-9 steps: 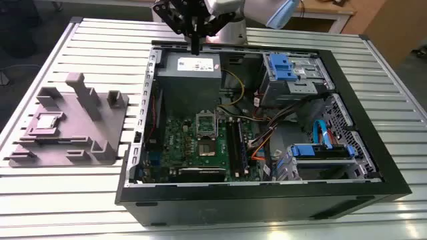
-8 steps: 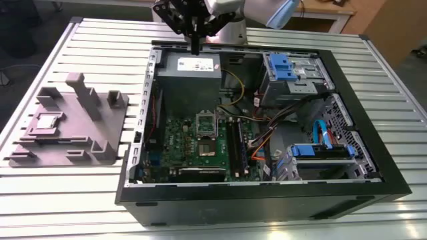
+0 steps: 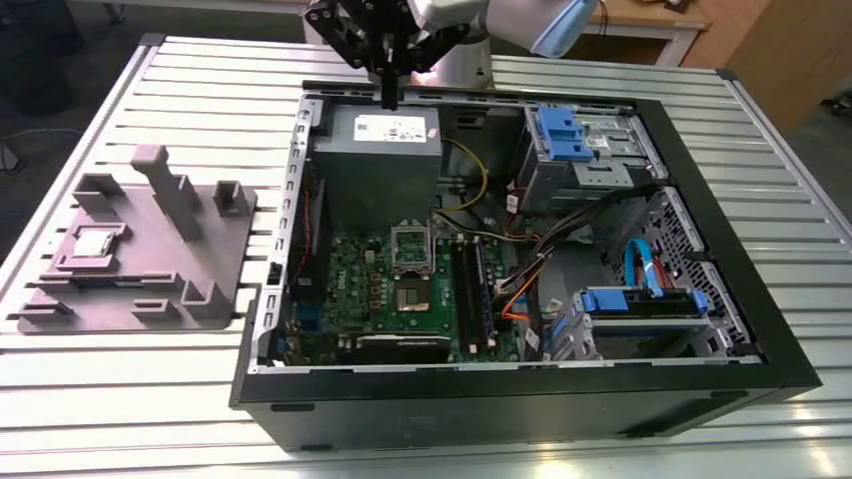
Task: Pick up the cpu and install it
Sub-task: 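Reach for the cpu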
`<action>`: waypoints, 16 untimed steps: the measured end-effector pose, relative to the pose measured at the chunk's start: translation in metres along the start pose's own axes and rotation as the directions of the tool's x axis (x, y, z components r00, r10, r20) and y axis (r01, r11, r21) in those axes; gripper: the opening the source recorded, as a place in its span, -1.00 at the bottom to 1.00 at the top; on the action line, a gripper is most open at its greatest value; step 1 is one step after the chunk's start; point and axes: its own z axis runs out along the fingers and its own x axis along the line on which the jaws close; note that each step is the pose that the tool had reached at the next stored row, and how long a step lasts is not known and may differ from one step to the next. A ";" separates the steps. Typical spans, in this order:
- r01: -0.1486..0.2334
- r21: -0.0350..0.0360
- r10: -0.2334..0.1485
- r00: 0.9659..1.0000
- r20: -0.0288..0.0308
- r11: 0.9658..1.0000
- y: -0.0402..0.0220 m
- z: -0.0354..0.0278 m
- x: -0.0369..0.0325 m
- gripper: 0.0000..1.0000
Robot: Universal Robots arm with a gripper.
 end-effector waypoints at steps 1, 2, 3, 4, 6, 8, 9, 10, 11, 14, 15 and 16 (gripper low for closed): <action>0.000 0.000 0.000 1.000 0.000 1.000 0.0000 0.0000 0.0000 -0.80; 0.000 0.000 0.000 1.000 0.000 1.000 0.0000 0.0000 0.0001 -0.80; 0.000 0.000 0.000 1.000 0.000 1.000 0.0000 0.0000 0.0003 -0.80; 0.000 0.000 0.000 1.000 0.000 1.000 0.0000 -0.0001 0.0006 -0.80; 0.000 0.000 0.000 1.000 0.000 1.000 -0.0002 -0.0001 0.0026 -0.80; 0.000 0.000 0.000 1.000 0.000 1.000 -0.0005 -0.0002 0.0065 -0.80; 0.000 0.000 0.000 1.000 0.000 1.000 -0.0006 -0.0002 0.0076 -0.80; 0.000 0.000 0.000 1.000 0.000 1.000 -0.0006 -0.0002 0.0078 -0.80; 0.000 0.000 0.000 1.000 0.000 1.000 -0.0006 -0.0002 0.0078 -0.80; 0.000 0.000 0.000 1.000 0.000 1.000 -0.0006 -0.0002 0.0083 -0.80; 0.000 0.000 0.000 1.000 0.000 1.000 -0.0006 -0.0002 0.0084 -0.80; 0.000 0.000 0.000 1.000 0.000 1.000 -0.0007 -0.0002 0.0085 -0.80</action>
